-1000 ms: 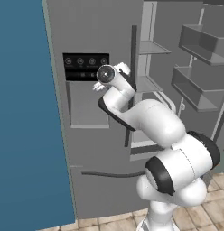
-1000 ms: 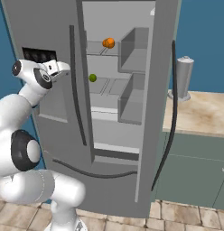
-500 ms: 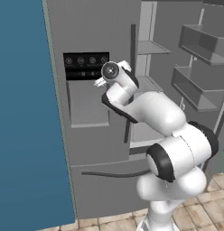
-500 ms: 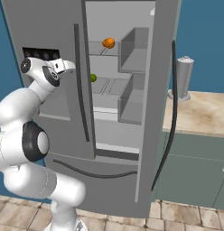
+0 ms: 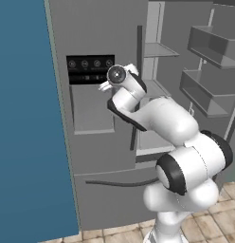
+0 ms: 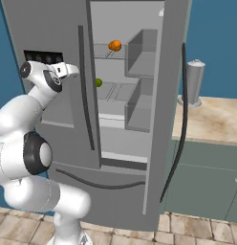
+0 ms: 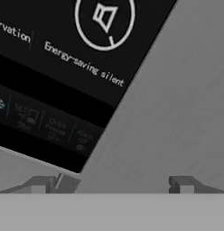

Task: Place the orange in the correct fridge rack based on whether it is a fruit or vegetable. Finally, close the fridge door.

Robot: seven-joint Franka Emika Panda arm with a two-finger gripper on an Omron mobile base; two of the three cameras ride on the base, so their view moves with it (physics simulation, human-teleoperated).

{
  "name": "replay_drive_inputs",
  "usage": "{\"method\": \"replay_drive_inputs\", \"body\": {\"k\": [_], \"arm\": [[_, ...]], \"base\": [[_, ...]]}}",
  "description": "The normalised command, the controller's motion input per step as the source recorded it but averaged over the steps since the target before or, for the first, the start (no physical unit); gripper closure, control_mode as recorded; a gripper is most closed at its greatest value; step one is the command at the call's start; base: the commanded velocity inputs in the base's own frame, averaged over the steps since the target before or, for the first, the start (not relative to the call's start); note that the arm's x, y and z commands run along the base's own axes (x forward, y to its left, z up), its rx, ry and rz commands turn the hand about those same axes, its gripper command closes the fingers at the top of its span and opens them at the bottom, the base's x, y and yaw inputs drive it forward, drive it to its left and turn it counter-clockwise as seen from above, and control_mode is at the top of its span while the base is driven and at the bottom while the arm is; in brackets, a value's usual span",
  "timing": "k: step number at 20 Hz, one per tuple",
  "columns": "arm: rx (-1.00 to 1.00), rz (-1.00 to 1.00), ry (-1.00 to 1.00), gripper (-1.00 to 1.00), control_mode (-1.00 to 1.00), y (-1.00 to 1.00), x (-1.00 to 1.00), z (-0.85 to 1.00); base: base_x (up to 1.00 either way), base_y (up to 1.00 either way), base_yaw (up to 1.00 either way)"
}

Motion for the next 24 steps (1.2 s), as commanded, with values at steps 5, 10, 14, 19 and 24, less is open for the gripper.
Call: {"method": "replay_drive_inputs", "body": {"k": [5,10,14,19,24], "arm": [[0.12,0.00,-0.11,-1.00,-1.00,-0.02,-0.98,0.00],[0.17,0.00,-0.08,-1.00,-1.00,0.00,-1.00,0.00],[0.26,-0.05,-0.06,-1.00,-1.00,-0.21,-1.00,0.11],[0.34,-0.07,-0.01,-1.00,-1.00,-0.65,-1.00,0.23],[0.36,-0.10,0.00,-1.00,-1.00,-0.88,-1.00,0.20]], "base": [[0.00,0.00,0.00],[0.00,0.00,0.00],[0.00,0.00,0.00],[0.00,0.00,0.00],[0.00,0.00,0.00]]}}
